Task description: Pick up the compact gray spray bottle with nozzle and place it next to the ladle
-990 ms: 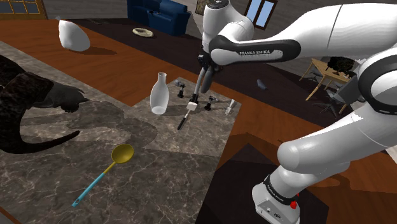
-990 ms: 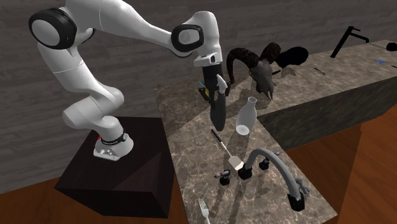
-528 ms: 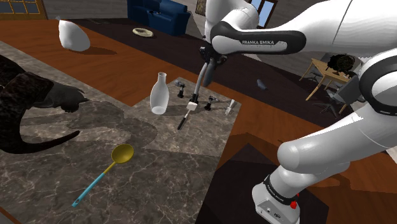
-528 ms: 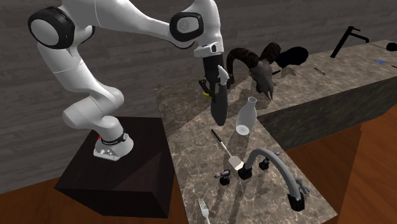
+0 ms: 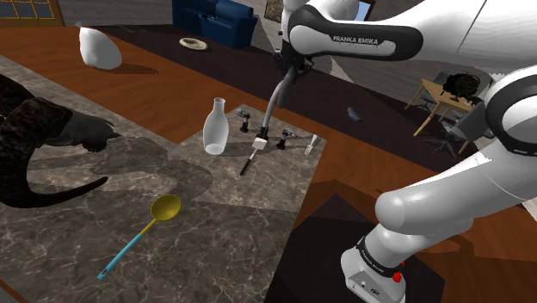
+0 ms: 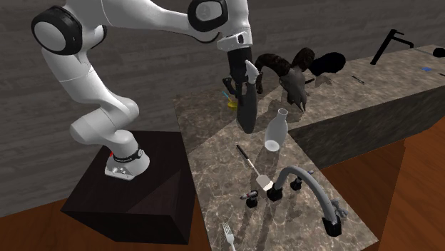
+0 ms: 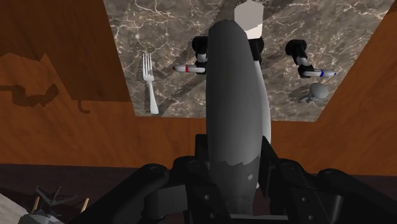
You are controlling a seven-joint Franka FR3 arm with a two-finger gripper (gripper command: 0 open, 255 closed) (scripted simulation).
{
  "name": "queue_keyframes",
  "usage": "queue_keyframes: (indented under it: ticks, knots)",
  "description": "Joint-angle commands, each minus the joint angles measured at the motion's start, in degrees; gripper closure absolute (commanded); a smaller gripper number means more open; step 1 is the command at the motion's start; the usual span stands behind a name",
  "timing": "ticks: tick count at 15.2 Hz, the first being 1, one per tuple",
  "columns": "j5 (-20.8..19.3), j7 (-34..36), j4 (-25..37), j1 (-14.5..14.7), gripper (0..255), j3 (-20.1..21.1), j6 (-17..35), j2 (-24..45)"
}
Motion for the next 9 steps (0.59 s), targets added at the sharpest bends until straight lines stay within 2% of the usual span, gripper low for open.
queue_keyframes:
  ticks: [1, 9]
  knots:
    - [0.1, -0.5, 1.3, 0.0, 255, 0.0, -1.2, 0.1]
    - [2.0, 7.7, 2.5, 3.7, 255, 6.9, -7.7, -2.0]
